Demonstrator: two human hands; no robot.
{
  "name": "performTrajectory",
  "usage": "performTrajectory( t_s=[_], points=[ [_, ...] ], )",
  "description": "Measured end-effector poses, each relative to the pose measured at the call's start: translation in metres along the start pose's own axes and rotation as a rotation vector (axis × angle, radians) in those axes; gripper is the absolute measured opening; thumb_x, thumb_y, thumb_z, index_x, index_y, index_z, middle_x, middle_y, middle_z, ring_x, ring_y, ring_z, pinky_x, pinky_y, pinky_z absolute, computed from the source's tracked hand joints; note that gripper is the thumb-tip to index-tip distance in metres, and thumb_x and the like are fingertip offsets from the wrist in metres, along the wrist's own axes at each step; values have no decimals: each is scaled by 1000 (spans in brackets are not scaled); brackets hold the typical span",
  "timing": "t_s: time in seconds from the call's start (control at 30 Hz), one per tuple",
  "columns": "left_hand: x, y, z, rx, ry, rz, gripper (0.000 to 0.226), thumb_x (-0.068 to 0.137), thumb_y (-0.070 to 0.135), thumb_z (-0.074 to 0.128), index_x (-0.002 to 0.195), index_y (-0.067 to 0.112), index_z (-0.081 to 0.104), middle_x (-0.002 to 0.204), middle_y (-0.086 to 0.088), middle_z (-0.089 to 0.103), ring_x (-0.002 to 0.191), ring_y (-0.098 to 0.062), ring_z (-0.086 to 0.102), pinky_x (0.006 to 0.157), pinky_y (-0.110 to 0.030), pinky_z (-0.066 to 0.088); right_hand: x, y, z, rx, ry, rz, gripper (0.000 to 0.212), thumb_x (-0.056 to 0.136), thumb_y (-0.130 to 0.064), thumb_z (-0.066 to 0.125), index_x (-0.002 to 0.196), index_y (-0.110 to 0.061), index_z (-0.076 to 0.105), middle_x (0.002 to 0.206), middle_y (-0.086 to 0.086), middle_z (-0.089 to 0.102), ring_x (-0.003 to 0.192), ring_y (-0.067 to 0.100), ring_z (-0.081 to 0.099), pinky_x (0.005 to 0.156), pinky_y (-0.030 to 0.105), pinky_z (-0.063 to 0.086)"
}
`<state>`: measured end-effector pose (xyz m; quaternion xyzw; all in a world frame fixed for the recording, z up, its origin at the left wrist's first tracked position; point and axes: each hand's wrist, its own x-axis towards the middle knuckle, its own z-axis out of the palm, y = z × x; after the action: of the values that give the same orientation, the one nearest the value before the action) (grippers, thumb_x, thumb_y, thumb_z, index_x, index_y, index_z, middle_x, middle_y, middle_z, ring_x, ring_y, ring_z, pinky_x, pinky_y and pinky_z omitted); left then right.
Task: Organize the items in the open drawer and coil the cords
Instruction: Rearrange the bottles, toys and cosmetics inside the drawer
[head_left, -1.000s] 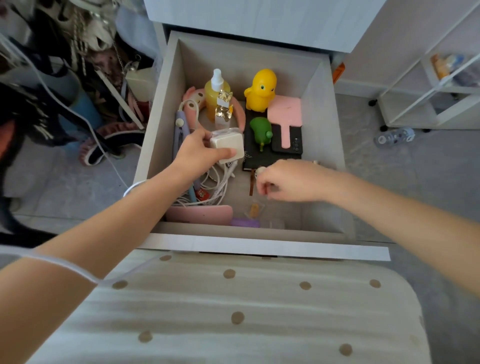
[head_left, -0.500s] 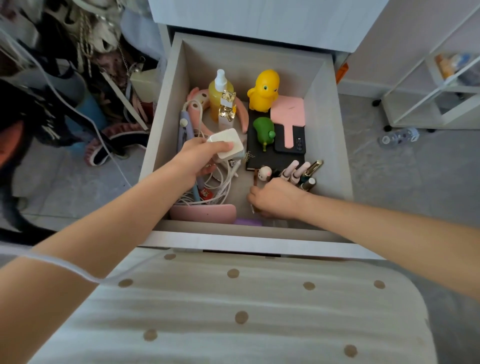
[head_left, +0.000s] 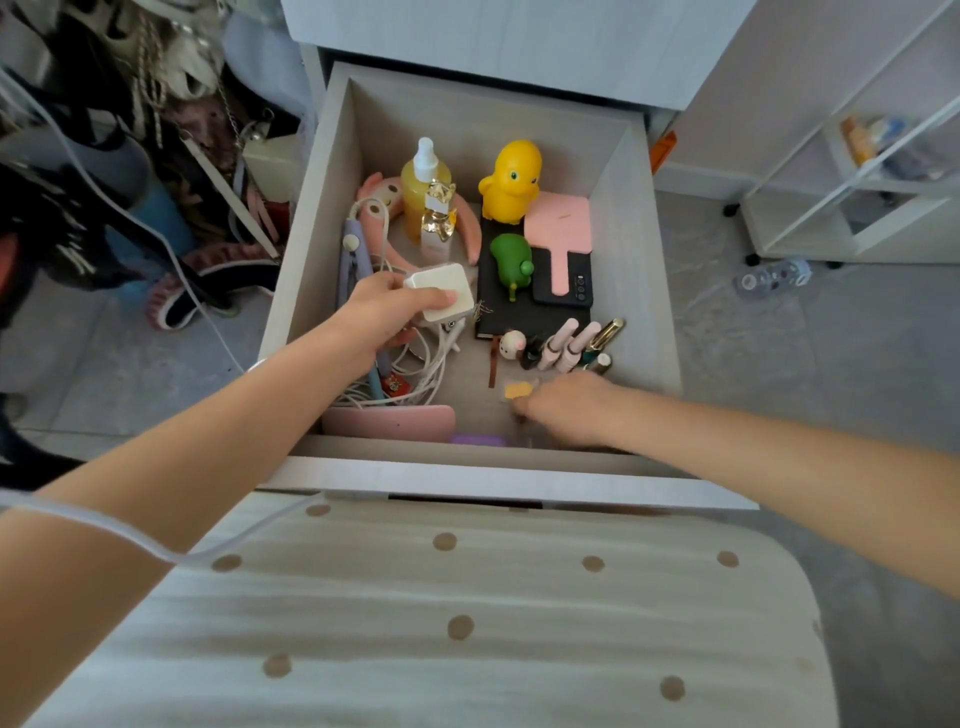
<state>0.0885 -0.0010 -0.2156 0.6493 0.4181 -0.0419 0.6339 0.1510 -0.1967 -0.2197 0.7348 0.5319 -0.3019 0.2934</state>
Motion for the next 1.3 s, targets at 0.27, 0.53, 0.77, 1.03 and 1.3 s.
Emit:
performTrajectory(
  t_s=[0.27, 0.53, 0.77, 1.03, 1.3],
  points=[
    [1, -3, 2, 61, -19, 9, 48, 78, 29, 74, 117, 10, 54, 113, -10, 62, 90, -17, 57, 87, -33, 50, 11, -9, 6, 21, 14, -29, 28, 98, -12, 40, 123, -7, 51, 124, 13, 57, 114, 30, 55, 72, 30, 37],
    [-3, -1, 3, 166, -86, 61, 41, 78, 25, 74, 111, 9, 54, 108, -13, 61, 86, -19, 55, 76, -31, 47, 0, 13, -10, 94, 82, 171, 53, 93, -26, 55, 135, -6, 31, 130, 45, 32, 116, 61, 41, 79, 52, 48],
    [-18, -14, 11, 374, -383, 149, 37, 75, 12, 76, 105, 8, 55, 99, -11, 61, 87, -20, 56, 74, -27, 47, -63, 31, -31, 286, 583, 216, 27, 94, -28, 44, 119, -20, 47, 116, 3, 60, 97, 29, 59, 65, 34, 38],
    [-31, -15, 39, 576, -466, 399, 52, 57, 24, 88, 96, 9, 58, 96, -16, 65, 82, -24, 58, 76, -36, 49, -67, 25, 8, 967, 1184, 381, 30, 94, -26, 51, 124, -23, 50, 111, -6, 63, 87, 12, 58, 68, 20, 42],
    [-28, -17, 96, 750, -571, 6, 42, 67, 45, 79, 79, 8, 65, 68, -6, 60, 57, -16, 49, 59, -24, 39, -62, 30, 14, 1143, 1264, 357, 31, 94, -27, 53, 122, -15, 53, 98, -6, 62, 71, -1, 48, 62, 9, 36]
  ],
)
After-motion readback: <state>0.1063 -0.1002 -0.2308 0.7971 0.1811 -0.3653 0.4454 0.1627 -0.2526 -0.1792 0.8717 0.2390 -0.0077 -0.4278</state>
